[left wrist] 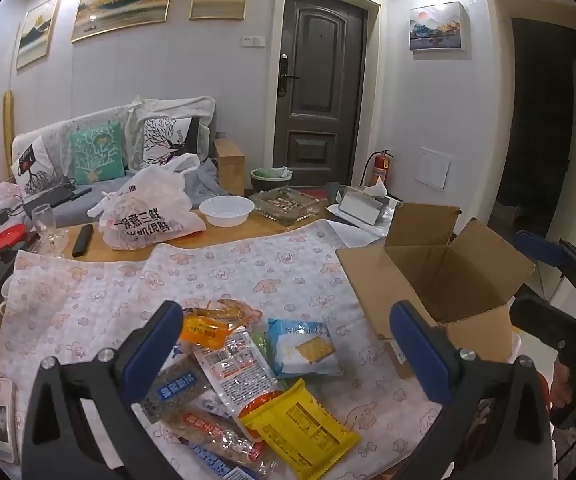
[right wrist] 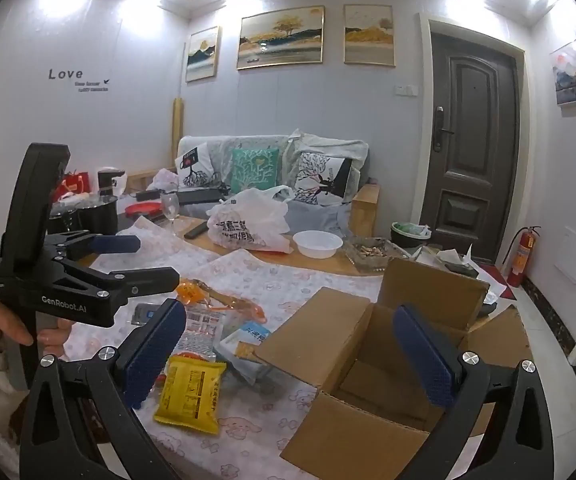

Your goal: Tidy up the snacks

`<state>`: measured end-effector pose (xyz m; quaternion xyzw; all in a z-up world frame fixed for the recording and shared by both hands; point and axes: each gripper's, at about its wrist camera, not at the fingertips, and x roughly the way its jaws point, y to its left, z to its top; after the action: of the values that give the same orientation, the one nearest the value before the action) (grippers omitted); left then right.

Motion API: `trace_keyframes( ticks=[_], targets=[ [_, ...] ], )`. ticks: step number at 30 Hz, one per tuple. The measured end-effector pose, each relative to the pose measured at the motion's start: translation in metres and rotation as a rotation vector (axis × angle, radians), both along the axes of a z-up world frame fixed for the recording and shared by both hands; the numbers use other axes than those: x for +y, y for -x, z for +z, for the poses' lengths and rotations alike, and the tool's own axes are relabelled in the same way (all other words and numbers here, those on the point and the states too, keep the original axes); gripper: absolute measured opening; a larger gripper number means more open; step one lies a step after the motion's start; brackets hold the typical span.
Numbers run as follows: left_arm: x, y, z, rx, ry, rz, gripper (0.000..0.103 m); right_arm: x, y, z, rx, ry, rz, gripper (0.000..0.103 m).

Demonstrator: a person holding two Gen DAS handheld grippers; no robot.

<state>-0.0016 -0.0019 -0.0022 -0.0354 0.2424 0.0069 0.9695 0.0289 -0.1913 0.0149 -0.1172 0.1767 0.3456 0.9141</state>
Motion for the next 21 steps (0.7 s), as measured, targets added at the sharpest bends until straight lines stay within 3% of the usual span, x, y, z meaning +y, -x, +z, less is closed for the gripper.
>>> trace_keyframes(
  ticks=[21],
  targets=[
    [0.012,0.009,0.001,-0.014,0.023,-0.055,0.102,0.000,0.008,-0.001,0.006,0.007,-0.001,0.103]
  ],
)
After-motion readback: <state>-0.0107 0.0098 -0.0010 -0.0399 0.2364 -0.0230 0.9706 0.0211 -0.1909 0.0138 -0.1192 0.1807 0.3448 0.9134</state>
